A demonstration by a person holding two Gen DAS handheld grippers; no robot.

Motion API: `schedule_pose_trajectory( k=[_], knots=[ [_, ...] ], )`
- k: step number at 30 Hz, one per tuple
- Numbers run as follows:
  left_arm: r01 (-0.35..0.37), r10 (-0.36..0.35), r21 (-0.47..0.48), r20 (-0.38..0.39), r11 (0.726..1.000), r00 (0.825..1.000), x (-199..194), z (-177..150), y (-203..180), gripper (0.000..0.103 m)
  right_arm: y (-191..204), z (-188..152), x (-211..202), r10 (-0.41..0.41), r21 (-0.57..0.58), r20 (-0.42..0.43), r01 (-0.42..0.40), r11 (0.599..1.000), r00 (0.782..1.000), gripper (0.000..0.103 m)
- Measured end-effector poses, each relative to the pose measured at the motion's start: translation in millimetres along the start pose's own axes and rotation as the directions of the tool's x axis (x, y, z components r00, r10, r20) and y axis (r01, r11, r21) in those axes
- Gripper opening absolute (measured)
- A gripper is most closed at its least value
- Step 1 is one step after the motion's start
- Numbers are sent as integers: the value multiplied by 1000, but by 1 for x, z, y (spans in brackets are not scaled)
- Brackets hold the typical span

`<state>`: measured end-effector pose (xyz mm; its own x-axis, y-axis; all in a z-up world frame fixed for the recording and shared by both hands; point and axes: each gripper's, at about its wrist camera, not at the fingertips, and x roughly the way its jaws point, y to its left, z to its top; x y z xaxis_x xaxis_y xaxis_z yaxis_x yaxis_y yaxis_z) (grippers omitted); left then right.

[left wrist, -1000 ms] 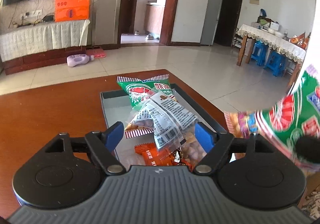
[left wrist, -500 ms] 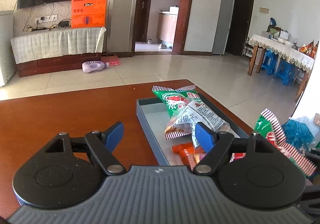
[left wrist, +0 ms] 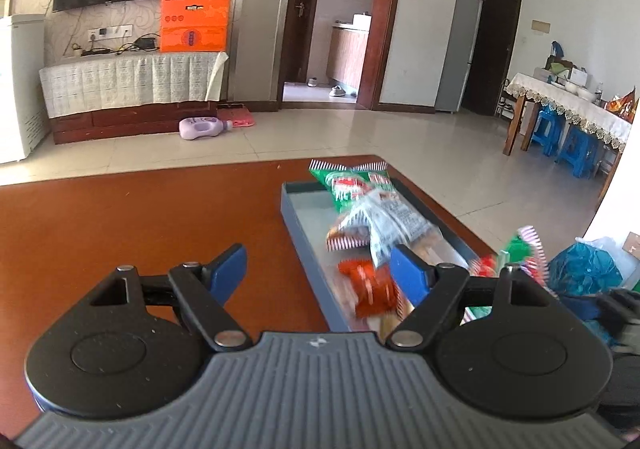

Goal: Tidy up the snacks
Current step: 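Lower the green shrimp-cracker bag into the box and open the right gripper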

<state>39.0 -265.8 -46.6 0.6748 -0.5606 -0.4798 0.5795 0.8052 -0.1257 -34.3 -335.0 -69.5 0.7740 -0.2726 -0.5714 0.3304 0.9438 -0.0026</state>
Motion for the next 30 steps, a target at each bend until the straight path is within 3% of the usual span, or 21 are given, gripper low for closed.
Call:
schedule_pose_trajectory(
  k=[2, 4, 9, 11, 14, 18, 21, 23, 26, 28, 30],
  knots=[
    [-11, 11, 20, -10, 1000, 1000, -20, -9, -3, 83, 9, 2, 3, 58, -37, 8, -58, 998, 998, 86],
    [-19, 20, 46, -5, 999, 1000, -40, -17, -4, 83, 18, 7, 0, 61, -88, 51, -57, 995, 997, 86],
    [-68, 67, 53, 2, 996, 998, -81, -32, 4, 85, 8, 7, -4, -36, -59, 39, 39, 997, 999, 85],
    [-74, 75, 28, -5, 997, 997, -94, -35, 5, 85, -2, 9, -8, -46, -14, 71, 47, 999, 996, 85],
    [-64, 64, 16, 2, 998, 998, -114, -41, 1, 85, -12, 13, -4, 35, 97, 79, -42, 994, 996, 84],
    [-57, 56, 62, 14, 996, 998, -130, -51, -11, 86, -18, 21, -20, -49, 171, 168, 20, 985, 985, 84],
    [-43, 43, 90, 9, 995, 999, -131, -56, -16, 86, -28, 15, -28, -44, 267, 137, 6, 964, 990, 83],
    [-32, 32, 96, 1, 995, 999, -125, -57, -20, 86, -25, 13, -23, -12, 238, 95, -11, 971, 995, 83],
    [-29, 29, 106, 1, 994, 1000, -118, -57, -25, 86, -11, 6, 7, 41, 168, -38, -34, 985, 998, 83],
    [-26, 27, 114, 0, 993, 1000, -114, -56, -28, 86, -6, 9, 12, 80, 162, -20, -75, 984, 997, 83],
    [-26, 26, 115, -3, 993, 1000, -110, -57, -30, 86, 1, 12, 5, 65, 128, 30, -68, 989, 997, 81]
  ],
)
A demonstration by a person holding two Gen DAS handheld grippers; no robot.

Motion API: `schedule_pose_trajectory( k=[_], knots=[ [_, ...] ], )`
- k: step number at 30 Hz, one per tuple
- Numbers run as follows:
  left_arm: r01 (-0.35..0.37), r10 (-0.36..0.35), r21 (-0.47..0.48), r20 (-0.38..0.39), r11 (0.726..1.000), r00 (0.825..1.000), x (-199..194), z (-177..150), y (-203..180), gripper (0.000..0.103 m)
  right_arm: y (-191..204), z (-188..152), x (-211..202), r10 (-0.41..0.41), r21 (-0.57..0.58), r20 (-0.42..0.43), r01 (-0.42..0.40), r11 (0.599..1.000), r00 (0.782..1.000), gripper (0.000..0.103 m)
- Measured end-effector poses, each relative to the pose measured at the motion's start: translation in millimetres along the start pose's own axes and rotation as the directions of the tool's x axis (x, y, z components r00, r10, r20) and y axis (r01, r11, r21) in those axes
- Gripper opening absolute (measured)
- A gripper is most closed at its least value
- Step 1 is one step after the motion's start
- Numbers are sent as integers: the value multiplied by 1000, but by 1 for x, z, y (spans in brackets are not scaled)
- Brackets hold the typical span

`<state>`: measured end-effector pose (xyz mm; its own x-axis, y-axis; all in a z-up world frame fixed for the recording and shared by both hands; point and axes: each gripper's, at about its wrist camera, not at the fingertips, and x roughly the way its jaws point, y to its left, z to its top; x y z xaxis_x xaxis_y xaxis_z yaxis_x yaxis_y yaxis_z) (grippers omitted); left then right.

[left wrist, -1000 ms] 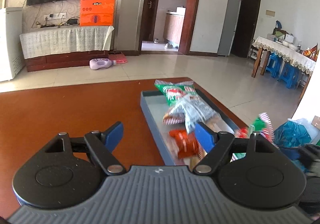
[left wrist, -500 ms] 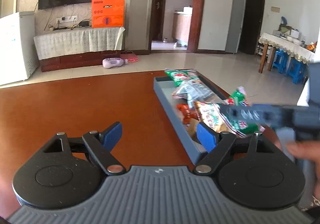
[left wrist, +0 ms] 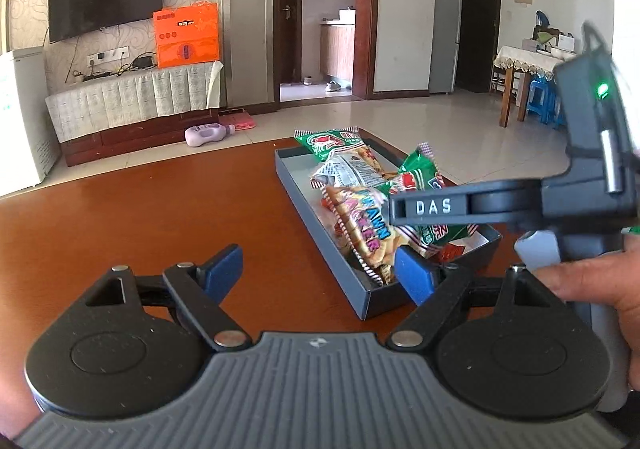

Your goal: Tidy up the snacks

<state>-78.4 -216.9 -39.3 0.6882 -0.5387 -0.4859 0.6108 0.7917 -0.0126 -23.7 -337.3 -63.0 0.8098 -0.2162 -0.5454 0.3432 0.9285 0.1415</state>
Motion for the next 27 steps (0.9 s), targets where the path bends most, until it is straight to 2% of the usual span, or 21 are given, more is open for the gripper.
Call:
schedule_pose_trajectory(
  k=[4, 7, 10, 13, 16, 20, 27],
  knots=[
    [-20, 20, -29, -9, 999, 1000, 6, -1, 2, 86, 6, -9, -22, -42, -55, 40, 44, 997, 998, 82],
    [-44, 44, -38, -4, 998, 999, 8, 0, 0, 86, 2, -16, -44, -134, -58, 115, 142, 988, 984, 82],
    [-59, 59, -26, 0, 998, 998, 9, -2, -6, 86, -9, -22, -60, -188, 23, 133, 187, 982, 973, 82],
    [-40, 40, -16, -7, 999, 999, 10, -5, -10, 86, -19, -24, -78, -237, 129, 188, 215, 968, 953, 82],
    [-31, 31, 6, -1, 999, 1000, 7, -8, -17, 86, -24, -31, -91, -286, 202, 189, 247, 948, 940, 83],
    [5, -5, 11, -11, 1000, 1000, 3, -13, -23, 88, -17, -42, -112, -316, 193, 205, 279, 941, 926, 83],
    [37, -36, 10, -13, 999, 999, -14, -25, -35, 95, -3, -62, -138, -281, 115, 202, 262, 958, 938, 84]
  ],
)
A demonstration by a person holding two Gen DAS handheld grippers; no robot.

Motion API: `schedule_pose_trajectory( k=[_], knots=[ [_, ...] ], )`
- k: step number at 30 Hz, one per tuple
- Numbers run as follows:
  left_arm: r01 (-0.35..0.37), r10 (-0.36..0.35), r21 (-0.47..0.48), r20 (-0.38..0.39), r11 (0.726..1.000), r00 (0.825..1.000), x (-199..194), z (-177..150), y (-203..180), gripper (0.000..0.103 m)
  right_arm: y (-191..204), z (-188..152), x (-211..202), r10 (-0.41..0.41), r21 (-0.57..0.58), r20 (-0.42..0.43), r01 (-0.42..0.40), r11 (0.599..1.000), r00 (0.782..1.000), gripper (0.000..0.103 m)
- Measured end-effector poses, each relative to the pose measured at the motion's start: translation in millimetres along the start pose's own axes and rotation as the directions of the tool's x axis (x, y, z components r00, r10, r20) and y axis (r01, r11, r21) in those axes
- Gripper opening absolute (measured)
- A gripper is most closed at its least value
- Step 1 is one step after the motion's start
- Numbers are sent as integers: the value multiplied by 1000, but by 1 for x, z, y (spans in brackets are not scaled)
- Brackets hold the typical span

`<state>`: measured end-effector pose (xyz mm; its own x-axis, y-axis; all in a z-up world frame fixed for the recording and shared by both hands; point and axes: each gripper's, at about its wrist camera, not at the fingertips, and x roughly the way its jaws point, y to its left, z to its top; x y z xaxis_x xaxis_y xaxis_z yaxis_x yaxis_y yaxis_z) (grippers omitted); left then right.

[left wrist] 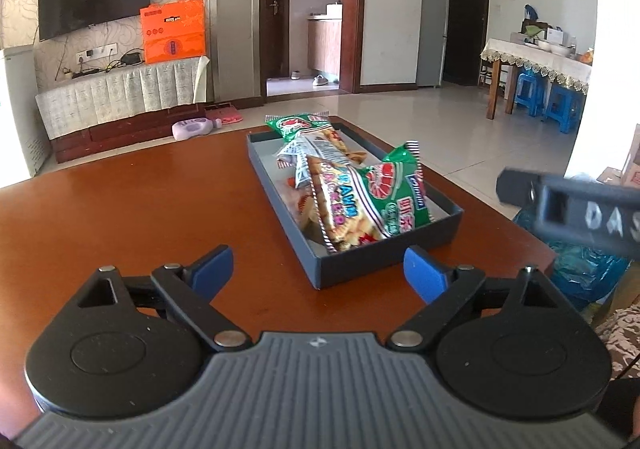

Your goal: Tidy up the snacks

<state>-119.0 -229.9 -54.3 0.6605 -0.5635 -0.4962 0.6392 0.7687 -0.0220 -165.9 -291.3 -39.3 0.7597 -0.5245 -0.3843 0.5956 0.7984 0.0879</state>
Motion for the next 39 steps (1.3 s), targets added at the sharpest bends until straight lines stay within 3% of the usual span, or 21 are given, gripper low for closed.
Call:
schedule_pose_trajectory(
  k=[9, 30, 39],
  knots=[
    [12, -12, 64, -3, 998, 1000, -11, -12, -16, 98, -18, -18, -19, -1, 30, -78, 4, 1000, 997, 84],
    [29, -28, 89, -9, 996, 1000, -7, -22, -20, 100, -24, -21, -21, 12, 21, -100, -10, 1000, 995, 84],
    [19, -25, 122, 51, 992, 998, -16, -24, -27, 103, -26, -19, -23, 12, 19, -103, -11, 1000, 995, 84]
  ],
)
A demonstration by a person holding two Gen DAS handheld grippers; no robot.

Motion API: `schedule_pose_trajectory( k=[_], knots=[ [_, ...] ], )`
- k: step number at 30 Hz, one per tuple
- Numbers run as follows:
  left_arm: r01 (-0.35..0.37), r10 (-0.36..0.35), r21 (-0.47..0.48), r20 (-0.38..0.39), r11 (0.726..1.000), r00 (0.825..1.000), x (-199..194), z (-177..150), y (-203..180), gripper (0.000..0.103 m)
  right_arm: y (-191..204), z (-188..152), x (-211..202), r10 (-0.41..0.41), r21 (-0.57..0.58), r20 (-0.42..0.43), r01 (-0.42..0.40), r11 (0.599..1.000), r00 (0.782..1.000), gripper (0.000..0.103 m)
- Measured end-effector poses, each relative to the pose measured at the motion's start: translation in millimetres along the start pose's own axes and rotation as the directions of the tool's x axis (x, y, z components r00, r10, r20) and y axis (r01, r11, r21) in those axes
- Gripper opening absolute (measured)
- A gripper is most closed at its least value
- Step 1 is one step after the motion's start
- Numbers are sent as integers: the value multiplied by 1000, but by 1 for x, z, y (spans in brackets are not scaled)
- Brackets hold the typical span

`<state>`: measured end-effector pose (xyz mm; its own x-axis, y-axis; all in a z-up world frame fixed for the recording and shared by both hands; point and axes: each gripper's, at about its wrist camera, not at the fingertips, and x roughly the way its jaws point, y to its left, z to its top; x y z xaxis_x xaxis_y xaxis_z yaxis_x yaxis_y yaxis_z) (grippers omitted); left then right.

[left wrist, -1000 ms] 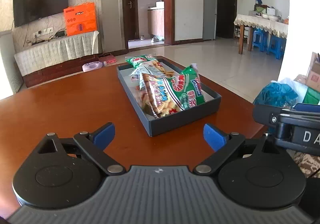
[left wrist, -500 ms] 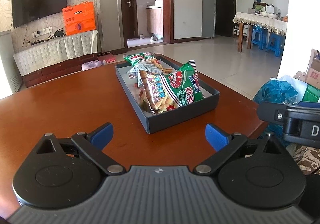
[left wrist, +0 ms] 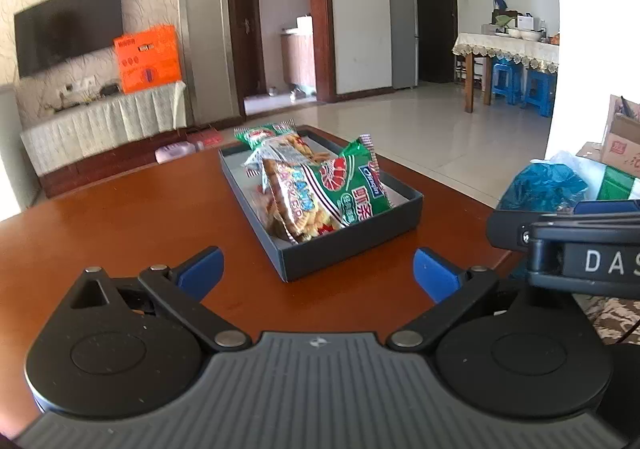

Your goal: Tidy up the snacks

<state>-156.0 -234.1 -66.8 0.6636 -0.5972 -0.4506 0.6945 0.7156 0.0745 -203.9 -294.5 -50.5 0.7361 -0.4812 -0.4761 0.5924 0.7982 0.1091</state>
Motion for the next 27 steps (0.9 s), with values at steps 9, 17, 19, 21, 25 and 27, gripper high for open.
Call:
schedule_pose_trajectory(
  k=[9, 17, 19, 21, 25, 27],
  knots=[
    [-27, 27, -33, -5, 999, 1000, 0, 1, -3, 103, 2, 3, -5, -6, -24, 13, 6, 1000, 1000, 84],
    [-23, 22, -54, -18, 998, 1000, -1, -2, -2, 103, 2, 4, -8, -19, -59, 30, 21, 998, 999, 84],
    [-18, 17, -58, -22, 998, 1000, -2, -2, -2, 103, 2, 4, -8, -19, -66, 27, 21, 998, 999, 84],
    [-17, 16, -56, -22, 998, 1000, -2, -3, -2, 103, 3, 5, -9, -16, -79, 23, 17, 997, 1000, 84],
    [-16, 15, -46, -22, 999, 1000, -3, -4, -4, 103, 7, 7, -9, -3, -114, 20, 5, 994, 1000, 84],
    [-13, 13, -41, -21, 999, 1000, -4, -5, -4, 103, 9, 7, -9, 2, -124, 17, 0, 992, 1000, 84]
  ],
)
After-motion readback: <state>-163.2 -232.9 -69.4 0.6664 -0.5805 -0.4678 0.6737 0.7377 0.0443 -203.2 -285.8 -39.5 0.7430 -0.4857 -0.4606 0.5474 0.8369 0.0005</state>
